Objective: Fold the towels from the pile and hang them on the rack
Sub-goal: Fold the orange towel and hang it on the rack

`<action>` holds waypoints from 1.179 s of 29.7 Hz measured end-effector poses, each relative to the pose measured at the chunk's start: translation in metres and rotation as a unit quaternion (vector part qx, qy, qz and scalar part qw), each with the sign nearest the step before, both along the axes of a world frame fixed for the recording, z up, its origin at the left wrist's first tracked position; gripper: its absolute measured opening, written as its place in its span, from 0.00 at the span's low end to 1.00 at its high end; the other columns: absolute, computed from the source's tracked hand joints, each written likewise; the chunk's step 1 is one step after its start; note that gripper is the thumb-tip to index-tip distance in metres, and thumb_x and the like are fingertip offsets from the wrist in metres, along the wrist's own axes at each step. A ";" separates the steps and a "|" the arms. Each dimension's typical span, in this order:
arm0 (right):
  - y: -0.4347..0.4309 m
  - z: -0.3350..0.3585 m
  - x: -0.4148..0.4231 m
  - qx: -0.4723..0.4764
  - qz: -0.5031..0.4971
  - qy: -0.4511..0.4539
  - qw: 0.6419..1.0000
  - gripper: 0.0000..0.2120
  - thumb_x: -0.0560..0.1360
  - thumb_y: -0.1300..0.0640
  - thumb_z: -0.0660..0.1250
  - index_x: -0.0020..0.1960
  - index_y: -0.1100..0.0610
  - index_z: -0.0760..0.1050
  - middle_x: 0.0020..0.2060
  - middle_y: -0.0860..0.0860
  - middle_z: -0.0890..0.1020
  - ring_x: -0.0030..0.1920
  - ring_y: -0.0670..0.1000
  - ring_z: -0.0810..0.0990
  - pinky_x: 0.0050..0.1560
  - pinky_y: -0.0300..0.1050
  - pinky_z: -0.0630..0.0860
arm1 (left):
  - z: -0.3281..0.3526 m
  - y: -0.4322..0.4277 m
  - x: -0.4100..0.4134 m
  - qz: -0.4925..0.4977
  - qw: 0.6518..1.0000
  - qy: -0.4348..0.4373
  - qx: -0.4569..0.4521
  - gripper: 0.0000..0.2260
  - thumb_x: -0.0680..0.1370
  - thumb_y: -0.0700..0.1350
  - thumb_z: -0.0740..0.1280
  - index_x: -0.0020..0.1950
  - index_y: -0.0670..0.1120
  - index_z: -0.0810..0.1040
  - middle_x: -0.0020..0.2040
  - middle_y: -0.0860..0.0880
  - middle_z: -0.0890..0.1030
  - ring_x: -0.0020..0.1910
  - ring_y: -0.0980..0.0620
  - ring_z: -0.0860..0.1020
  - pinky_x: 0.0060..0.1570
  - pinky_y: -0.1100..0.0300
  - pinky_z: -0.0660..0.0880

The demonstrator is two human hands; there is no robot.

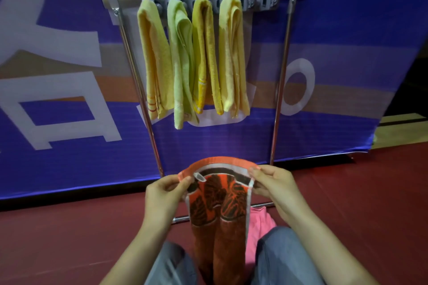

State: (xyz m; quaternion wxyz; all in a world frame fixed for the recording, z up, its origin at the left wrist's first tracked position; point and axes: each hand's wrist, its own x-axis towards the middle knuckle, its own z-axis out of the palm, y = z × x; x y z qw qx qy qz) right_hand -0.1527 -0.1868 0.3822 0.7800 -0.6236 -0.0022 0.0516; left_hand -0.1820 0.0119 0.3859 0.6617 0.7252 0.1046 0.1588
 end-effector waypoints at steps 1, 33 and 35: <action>0.004 0.002 0.001 0.000 0.002 -0.004 1.000 0.07 0.74 0.65 0.63 0.40 0.61 0.79 0.28 0.49 0.83 0.29 0.43 0.81 0.32 0.34 0.78 | 0.002 -0.004 -0.001 -0.008 1.000 -0.004 0.007 0.11 0.72 0.35 0.68 0.30 0.45 0.79 0.21 0.53 0.78 0.22 0.62 0.73 0.32 0.65 0.73; 0.033 -0.009 -0.011 -0.120 0.128 -0.123 0.977 0.13 0.71 0.66 0.67 0.48 0.49 0.75 0.39 0.48 0.76 0.41 0.43 0.77 0.44 0.34 0.75 | -0.018 -0.006 -0.012 -0.147 0.971 -0.083 0.170 0.10 0.73 0.50 0.58 0.45 0.51 0.79 0.40 0.63 0.83 0.40 0.66 0.78 0.43 0.73 0.72; 0.027 -0.007 -0.005 -0.171 0.139 -0.178 0.959 0.17 0.69 0.64 0.71 0.49 0.43 0.75 0.48 0.48 0.75 0.51 0.44 0.77 0.54 0.36 0.73 | -0.014 -0.006 -0.011 -0.163 0.967 -0.091 0.174 0.10 0.74 0.49 0.58 0.44 0.52 0.79 0.41 0.64 0.82 0.41 0.67 0.78 0.44 0.73 0.71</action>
